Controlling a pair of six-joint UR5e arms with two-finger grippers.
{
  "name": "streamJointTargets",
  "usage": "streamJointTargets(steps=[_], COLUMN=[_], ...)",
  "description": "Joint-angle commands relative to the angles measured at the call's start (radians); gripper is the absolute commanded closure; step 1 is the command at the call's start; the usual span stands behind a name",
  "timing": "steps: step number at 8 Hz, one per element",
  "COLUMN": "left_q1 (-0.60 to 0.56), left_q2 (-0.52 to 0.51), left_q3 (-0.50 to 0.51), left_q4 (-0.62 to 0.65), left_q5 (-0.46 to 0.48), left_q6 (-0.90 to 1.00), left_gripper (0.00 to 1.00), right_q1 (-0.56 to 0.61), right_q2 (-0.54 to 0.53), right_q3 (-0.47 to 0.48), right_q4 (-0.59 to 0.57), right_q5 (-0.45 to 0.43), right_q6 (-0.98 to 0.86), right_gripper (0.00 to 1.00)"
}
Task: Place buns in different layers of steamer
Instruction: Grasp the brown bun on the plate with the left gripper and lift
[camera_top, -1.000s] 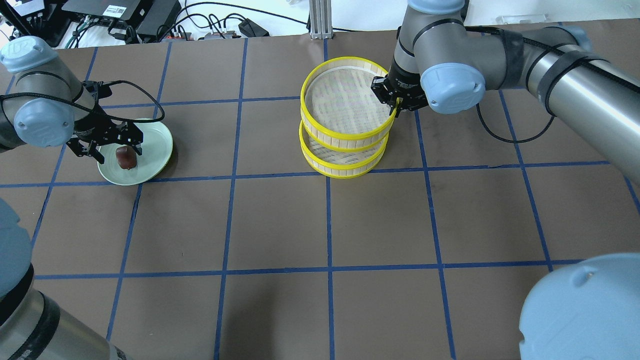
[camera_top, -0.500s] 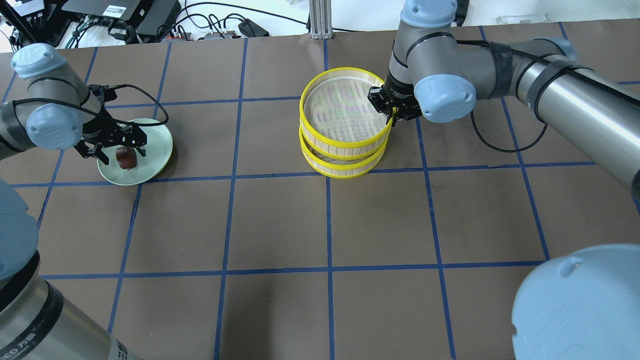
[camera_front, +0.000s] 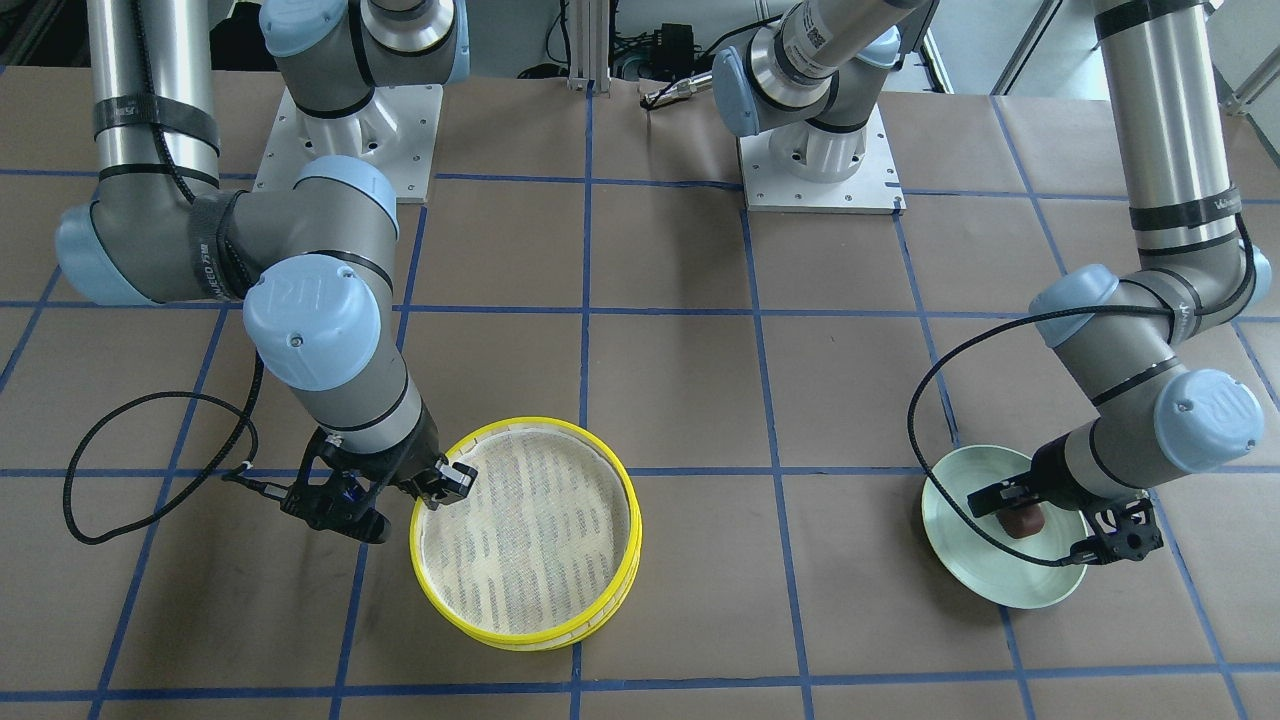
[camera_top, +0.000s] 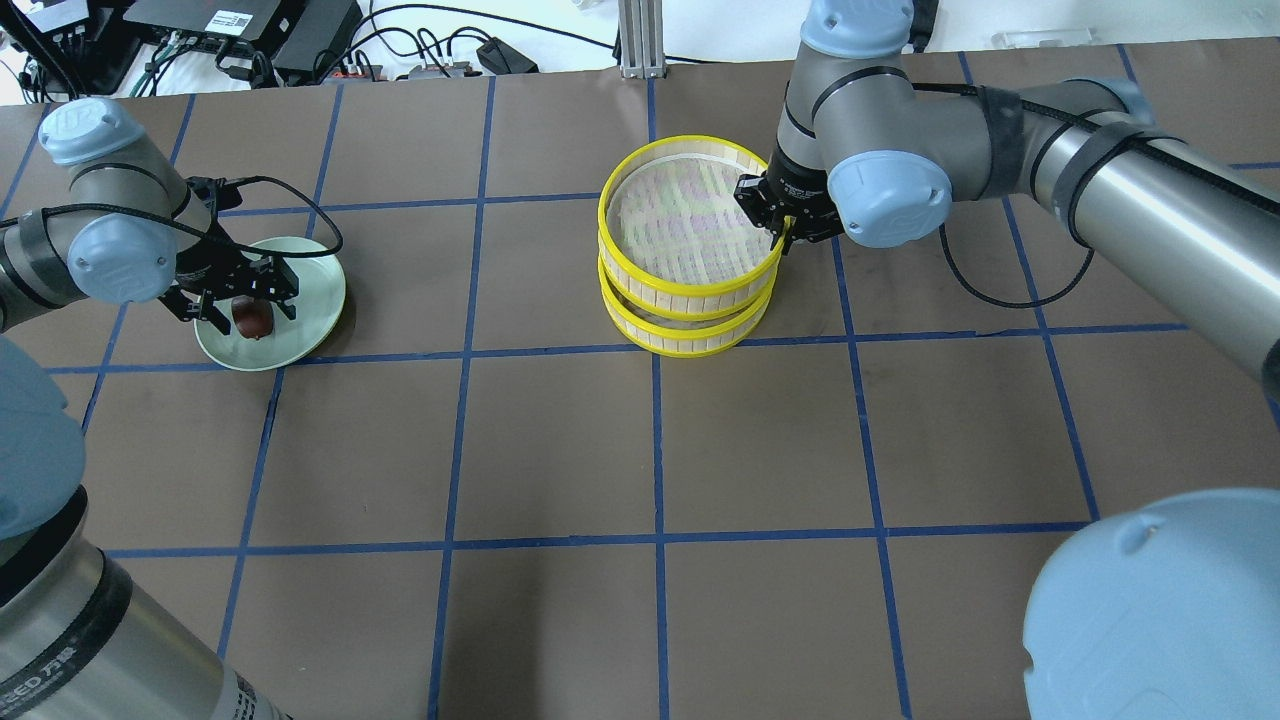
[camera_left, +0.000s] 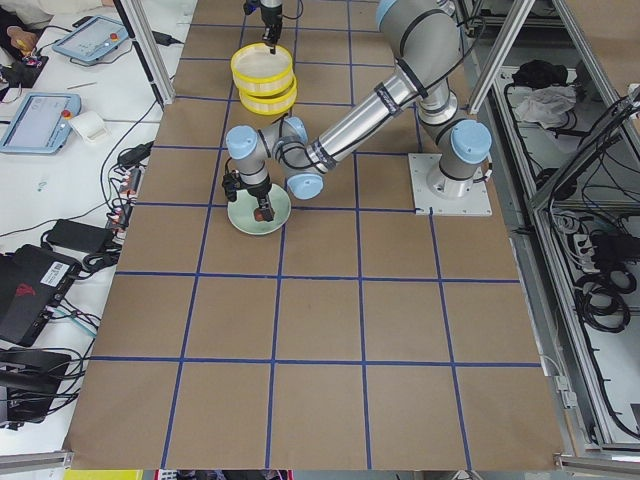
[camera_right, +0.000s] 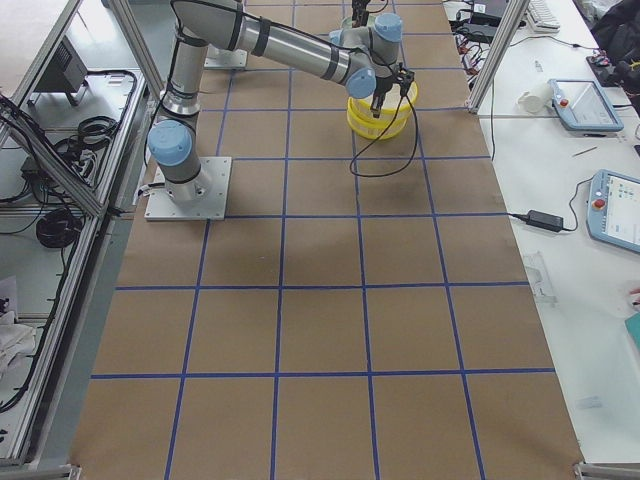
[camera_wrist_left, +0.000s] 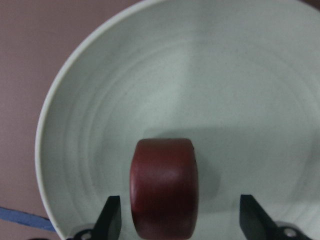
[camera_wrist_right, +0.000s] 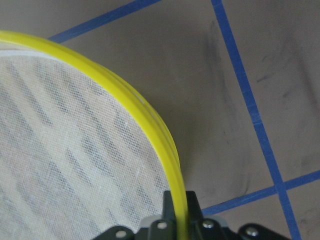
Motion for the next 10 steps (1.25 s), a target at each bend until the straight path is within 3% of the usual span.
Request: streamJointTargets(steps=[1, 2, 8, 10], left_q1=[0.000, 0.000, -0.015, -0.076], left_q2=[-0.004, -0.001, 0.151, 0.194], left_q3=[0.001, 0.001, 0.002, 0.002], left_q4=[0.003, 0.003, -0.063, -0.077], left_q5=[-0.005, -0.005, -0.013, -0.011], left_q6=[0.016, 0.023, 0.013, -0.004], left_gripper=[0.88, 0.99, 1.00, 1.00], right_q1=[0.000, 0.000, 0.002, 0.003], right_q2=[0.002, 0.002, -0.006, -0.006], right_q3=[0.002, 0.002, 0.006, 0.006], right_q4=[0.003, 0.003, 0.011, 0.012], right_q5=[0.001, 0.001, 0.003, 0.003], right_q6=[0.001, 0.001, 0.006, 0.006], right_gripper=[1.00, 1.00, 1.00, 1.00])
